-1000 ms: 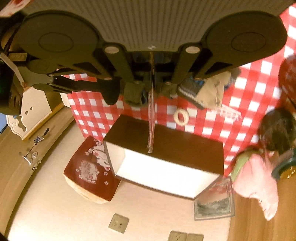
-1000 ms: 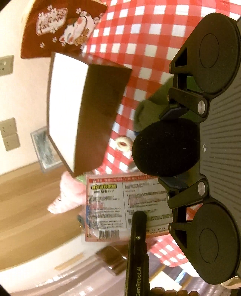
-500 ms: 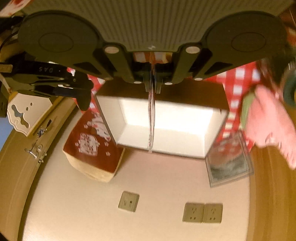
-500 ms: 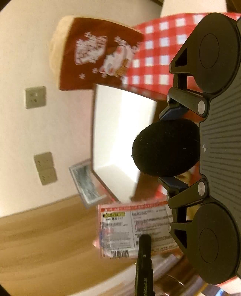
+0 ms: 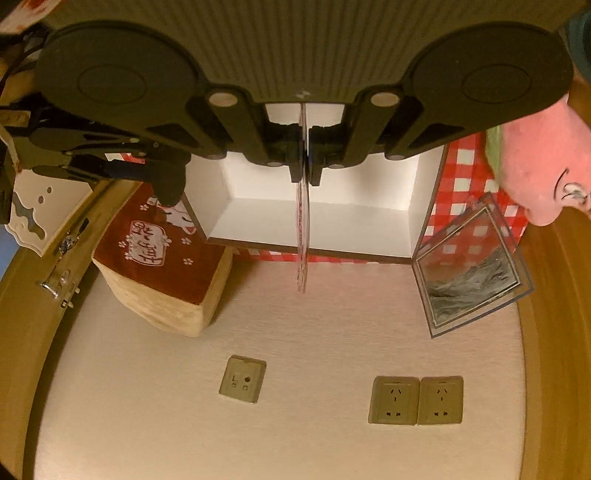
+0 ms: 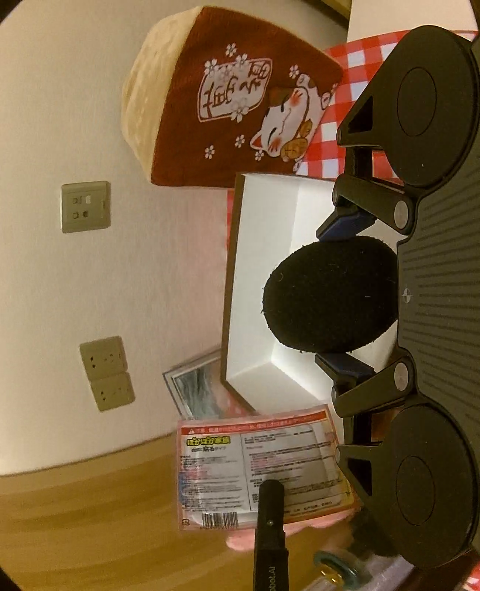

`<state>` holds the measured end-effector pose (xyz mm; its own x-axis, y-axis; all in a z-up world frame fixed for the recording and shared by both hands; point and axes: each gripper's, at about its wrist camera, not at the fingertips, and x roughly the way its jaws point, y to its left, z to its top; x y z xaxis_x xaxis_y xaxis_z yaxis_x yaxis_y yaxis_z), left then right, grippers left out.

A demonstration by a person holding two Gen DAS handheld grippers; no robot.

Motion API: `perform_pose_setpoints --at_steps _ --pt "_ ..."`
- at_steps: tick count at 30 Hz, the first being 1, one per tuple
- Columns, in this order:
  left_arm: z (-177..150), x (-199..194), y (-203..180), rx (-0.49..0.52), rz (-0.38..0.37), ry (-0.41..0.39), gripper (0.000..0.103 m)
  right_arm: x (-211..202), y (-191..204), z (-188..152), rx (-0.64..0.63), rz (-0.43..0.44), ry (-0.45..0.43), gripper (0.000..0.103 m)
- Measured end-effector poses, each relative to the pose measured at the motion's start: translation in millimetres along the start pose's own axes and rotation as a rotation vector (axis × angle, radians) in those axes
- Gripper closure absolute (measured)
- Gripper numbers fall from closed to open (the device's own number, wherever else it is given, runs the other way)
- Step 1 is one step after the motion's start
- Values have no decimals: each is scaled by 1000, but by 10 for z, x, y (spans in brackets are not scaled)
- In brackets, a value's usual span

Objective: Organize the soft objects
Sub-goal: 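Carry the packet and black pad into the white box while both tools open to release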

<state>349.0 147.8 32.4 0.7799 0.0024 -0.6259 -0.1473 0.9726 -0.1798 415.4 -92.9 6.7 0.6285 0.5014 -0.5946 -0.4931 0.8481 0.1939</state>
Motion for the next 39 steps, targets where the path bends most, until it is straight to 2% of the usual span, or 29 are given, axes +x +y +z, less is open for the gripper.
perform_pose_setpoints --at_steps 12,20,22,25,26,35,39 --pt "145 768 172 7 21 101 101 640 -97 123 25 -45 83 39" --pt "166 1072 147 16 -22 132 101 859 -208 110 50 -64 122 39" --pt "178 1122 127 15 -29 141 95 889 -221 111 51 -68 126 39" --pt "188 1168 118 27 -2 141 76 928 -256 114 64 -67 134 38" --pt "191 1177 118 32 7 143 73 936 -260 117 68 -66 136 38" --pt "177 1188 186 62 58 177 71 980 -247 129 74 -54 145 38" --pt "153 1154 198 68 68 184 70 956 -225 154 86 -34 129 34"
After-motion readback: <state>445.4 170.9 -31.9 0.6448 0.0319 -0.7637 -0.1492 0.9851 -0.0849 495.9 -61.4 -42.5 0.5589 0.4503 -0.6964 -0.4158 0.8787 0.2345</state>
